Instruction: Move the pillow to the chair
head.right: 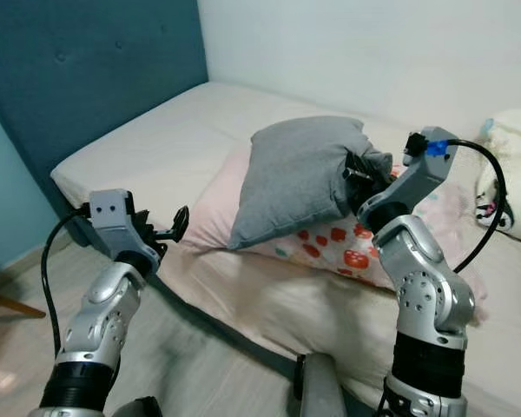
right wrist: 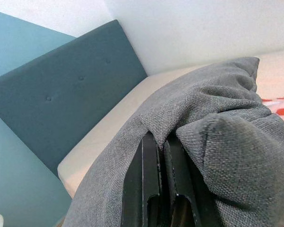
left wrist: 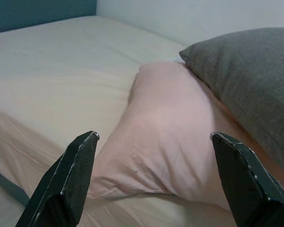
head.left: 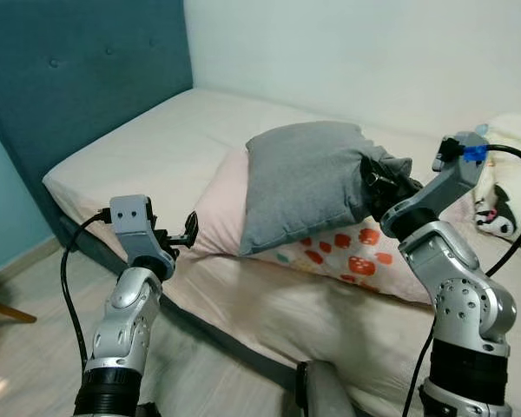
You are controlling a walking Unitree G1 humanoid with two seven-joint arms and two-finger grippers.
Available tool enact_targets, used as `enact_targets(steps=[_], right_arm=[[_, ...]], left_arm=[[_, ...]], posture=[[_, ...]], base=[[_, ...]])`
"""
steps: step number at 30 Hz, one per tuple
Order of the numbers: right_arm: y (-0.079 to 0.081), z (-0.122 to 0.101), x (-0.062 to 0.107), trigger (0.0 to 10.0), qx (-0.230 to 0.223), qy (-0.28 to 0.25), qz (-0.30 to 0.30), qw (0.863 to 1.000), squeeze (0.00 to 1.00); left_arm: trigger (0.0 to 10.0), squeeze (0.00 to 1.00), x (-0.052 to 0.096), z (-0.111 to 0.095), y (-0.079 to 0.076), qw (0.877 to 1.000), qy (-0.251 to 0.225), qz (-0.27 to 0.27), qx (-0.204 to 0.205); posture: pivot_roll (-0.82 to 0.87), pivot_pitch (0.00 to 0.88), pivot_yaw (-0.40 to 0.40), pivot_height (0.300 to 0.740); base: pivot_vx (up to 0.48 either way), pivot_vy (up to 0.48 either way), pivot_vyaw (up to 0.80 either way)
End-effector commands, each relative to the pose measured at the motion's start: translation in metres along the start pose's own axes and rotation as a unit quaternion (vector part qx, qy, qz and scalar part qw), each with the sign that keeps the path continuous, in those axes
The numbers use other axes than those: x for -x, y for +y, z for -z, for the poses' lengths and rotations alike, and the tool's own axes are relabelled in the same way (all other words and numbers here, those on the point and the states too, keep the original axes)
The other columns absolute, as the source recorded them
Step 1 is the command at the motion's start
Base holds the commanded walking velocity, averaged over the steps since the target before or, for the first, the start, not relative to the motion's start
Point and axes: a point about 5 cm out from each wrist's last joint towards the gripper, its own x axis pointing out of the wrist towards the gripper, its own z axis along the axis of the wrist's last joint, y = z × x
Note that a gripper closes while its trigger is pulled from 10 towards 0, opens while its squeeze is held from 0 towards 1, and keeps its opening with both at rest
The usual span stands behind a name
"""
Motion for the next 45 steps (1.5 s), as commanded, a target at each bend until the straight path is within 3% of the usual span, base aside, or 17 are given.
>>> enact_targets(steps=[1,30,45], right_arm=[[0.008,-0.01,0.001,0.0,0.0,-0.025,-0.02,0.999,0.0],[0.018,-0.018,0.002,0.0,-0.014,-0.052,-0.057,0.997,0.0],[0.019,-0.017,0.003,0.0,-0.015,-0.051,-0.061,0.997,0.0]], left_arm=[[10.0,0.0,0.0,0.003,0.0,1.0,0.01,-0.002,-0.001],[10.0,0.0,0.0,0.005,-0.002,1.0,0.016,-0.002,0.0],[10.0,0.0,0.0,0.008,-0.002,1.0,0.026,0.003,0.0]], posture=[[-0.1,0.0,-0.019,0.515],[-0.11,0.0,-0.017,0.6],[-0.11,0.0,-0.017,0.655]], base=[[0.0,0.0,0.0],[-0.056,0.0,0.0],[-0.404,0.0,0.0]])
